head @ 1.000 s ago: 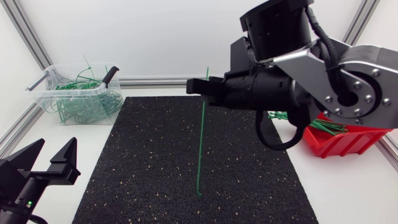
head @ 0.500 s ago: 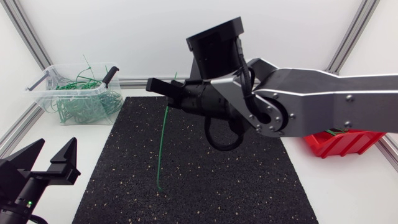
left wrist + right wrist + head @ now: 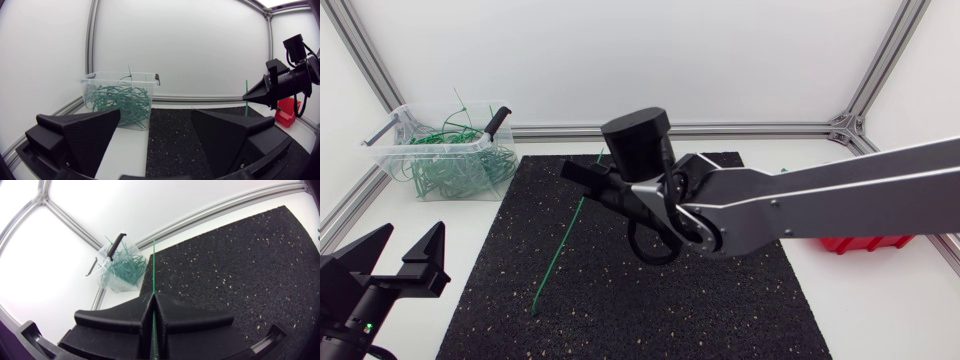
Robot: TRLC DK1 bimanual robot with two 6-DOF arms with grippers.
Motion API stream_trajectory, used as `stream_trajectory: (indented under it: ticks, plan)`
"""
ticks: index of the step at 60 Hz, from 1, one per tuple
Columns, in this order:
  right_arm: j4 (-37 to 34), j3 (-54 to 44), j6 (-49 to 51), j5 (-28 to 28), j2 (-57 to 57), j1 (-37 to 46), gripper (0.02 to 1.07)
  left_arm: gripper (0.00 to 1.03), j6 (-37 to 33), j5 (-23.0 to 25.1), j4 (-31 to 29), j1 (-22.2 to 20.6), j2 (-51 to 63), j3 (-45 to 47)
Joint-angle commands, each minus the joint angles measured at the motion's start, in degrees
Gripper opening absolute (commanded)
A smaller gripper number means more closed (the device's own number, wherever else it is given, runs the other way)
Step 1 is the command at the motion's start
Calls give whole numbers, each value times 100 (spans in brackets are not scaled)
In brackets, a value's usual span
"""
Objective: Take a green cable tie from the red box, thread the tail through the head to close it, then place it in the transparent bin on the left.
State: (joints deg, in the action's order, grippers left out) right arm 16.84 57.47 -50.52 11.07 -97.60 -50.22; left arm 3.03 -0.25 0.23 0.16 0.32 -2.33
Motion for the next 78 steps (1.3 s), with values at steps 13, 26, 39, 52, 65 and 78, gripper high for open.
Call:
stream_trajectory:
  ticks: [13,26,39,52,65,78]
  plan:
    - [548,-1502,499,159,514,161,14,99,58,43,-172,-69,47,206]
    - [531,-2153,886,387,787,328,21,99,58,43,-172,-69,39,206]
    - [47,-2513,1106,370,989,601,53,99,58,43,-172,-43,21,206]
    - [-287,-2759,1440,238,1261,741,60,99,58,43,-172,-60,21,206]
    - [-752,-2530,2222,-413,1534,1075,66,99,58,43,-172,-60,21,206]
    - [-2080,-1502,3470,-1195,1657,1313,91,99,58,43,-172,-60,12,215]
